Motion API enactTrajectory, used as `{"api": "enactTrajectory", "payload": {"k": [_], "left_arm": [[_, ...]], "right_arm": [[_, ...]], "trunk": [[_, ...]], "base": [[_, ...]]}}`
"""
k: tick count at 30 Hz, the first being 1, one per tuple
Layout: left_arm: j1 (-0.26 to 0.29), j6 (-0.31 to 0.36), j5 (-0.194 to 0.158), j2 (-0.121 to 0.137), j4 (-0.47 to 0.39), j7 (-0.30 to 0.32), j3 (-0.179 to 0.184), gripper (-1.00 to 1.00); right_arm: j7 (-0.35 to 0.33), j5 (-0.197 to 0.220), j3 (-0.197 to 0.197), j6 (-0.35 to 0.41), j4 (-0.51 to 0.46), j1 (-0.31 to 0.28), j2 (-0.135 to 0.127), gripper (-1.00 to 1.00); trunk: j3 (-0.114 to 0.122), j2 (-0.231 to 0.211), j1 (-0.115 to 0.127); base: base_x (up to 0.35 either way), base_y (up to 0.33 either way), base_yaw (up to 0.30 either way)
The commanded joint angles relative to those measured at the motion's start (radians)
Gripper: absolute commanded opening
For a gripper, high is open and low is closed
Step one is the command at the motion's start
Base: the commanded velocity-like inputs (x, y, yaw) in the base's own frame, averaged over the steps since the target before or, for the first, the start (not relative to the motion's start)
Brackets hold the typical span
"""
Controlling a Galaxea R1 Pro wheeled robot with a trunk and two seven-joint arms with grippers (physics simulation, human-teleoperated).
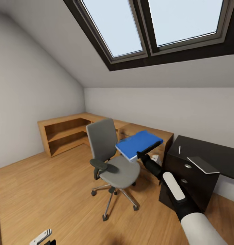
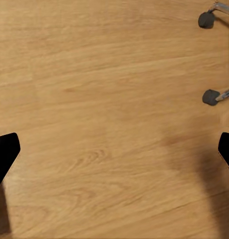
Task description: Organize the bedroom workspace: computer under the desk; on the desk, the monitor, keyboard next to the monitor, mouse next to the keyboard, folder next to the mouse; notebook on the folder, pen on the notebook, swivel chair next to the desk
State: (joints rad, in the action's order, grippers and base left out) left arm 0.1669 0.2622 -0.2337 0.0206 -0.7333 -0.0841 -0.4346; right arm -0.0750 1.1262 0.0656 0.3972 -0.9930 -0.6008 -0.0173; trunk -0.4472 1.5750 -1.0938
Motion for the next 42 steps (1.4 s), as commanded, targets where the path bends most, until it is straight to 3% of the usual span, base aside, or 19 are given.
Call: {"api": "enactTrajectory", "payload": {"k": [1,4,7,10,11,14,16,18,19,21,22,27,33,38,39,42], "left_arm": [[0.000,-0.019,-0.010,-0.001,0.006,-0.005,0.000,1.00],[0.000,-0.054,-0.010,-0.002,0.022,-0.005,0.000,1.00],[0.000,-0.066,-0.009,-0.003,0.029,-0.005,0.001,1.00],[0.000,-0.068,-0.008,-0.002,0.040,-0.005,0.001,1.00],[0.000,-0.069,-0.007,-0.003,0.075,-0.004,0.013,1.00],[0.000,-0.093,-0.007,-0.004,0.117,-0.005,0.055,1.00],[0.000,-0.200,-0.007,-0.004,0.153,-0.004,0.102,1.00],[0.000,-0.238,-0.007,-0.004,0.188,-0.004,0.128,1.00],[0.000,-0.257,-0.006,-0.003,0.213,-0.003,0.163,1.00],[0.000,-0.262,-0.006,-0.003,0.220,-0.003,0.179,1.00],[0.000,-0.266,-0.007,-0.004,0.226,-0.003,0.193,1.00],[0.000,-0.268,-0.006,-0.005,0.228,-0.003,0.196,1.00],[0.000,-0.277,-0.003,-0.003,0.229,-0.002,0.198,1.00],[0.000,-0.373,0.028,-0.004,0.230,0.002,0.197,1.00],[0.000,-0.396,0.048,-0.005,0.234,0.002,0.201,1.00],[0.000,-0.408,0.062,-0.005,0.237,-0.001,0.203,1.00]], "right_arm": [[0.035,0.006,-0.003,0.084,-0.032,-0.001,-0.026,-1.00],[0.083,0.012,-0.026,0.206,-0.076,-0.001,-0.078,-1.00],[0.095,0.013,-0.037,0.243,-0.090,0.007,-0.098,-1.00],[0.096,0.014,-0.039,0.252,-0.092,0.011,-0.101,-1.00],[0.096,0.019,-0.054,0.258,-0.094,0.022,-0.114,-1.00],[0.096,0.025,-0.057,0.259,-0.095,0.028,-0.116,-1.00],[0.095,0.027,-0.058,0.258,-0.096,0.032,-0.116,-1.00],[0.095,0.027,-0.058,0.257,-0.101,0.033,-0.116,-1.00],[0.095,0.027,-0.058,0.257,-0.118,0.035,-0.117,-1.00],[0.095,0.027,-0.058,0.257,-0.133,0.039,-0.118,-1.00],[0.095,0.026,-0.058,0.255,-0.208,0.066,-0.118,-1.00],[0.095,0.023,-0.059,0.248,-0.297,0.113,-0.118,-1.00],[0.095,0.020,-0.061,0.230,-0.307,0.120,-0.118,-1.00],[0.095,0.021,-0.069,0.224,-0.311,0.141,-0.130,-1.00],[0.094,0.020,-0.071,0.223,-0.333,0.155,-0.133,-1.00],[0.094,0.020,-0.072,0.223,-0.358,0.174,-0.134,-1.00]], "trunk": [[0.002,-0.007,0.004],[0.011,-0.028,0.015],[0.021,-0.049,0.027],[0.030,-0.070,0.038],[0.033,-0.077,0.042],[0.043,-0.098,0.054],[0.049,-0.112,0.061],[0.055,-0.126,0.069],[0.058,-0.133,0.073],[0.065,-0.147,0.081],[0.068,-0.154,0.084],[0.081,-0.189,0.104],[0.097,-0.231,0.127],[0.110,-0.266,0.146],[0.113,-0.273,0.150],[0.121,-0.294,0.161]], "base": [[0.000,0.000,0.000],[0.000,0.000,0.000],[0.000,0.000,0.000],[0.000,0.000,0.000],[0.000,0.000,-0.181],[0.000,0.000,-0.222],[0.000,0.000,-0.249],[0.000,0.000,-0.254],[0.000,0.000,-0.257],[0.000,0.000,-0.257],[0.000,0.000,-0.257],[0.000,0.000,-0.257],[0.000,0.000,-0.257],[0.000,0.000,-0.258],[0.000,0.000,-0.260],[0.000,0.000,-0.260]]}}
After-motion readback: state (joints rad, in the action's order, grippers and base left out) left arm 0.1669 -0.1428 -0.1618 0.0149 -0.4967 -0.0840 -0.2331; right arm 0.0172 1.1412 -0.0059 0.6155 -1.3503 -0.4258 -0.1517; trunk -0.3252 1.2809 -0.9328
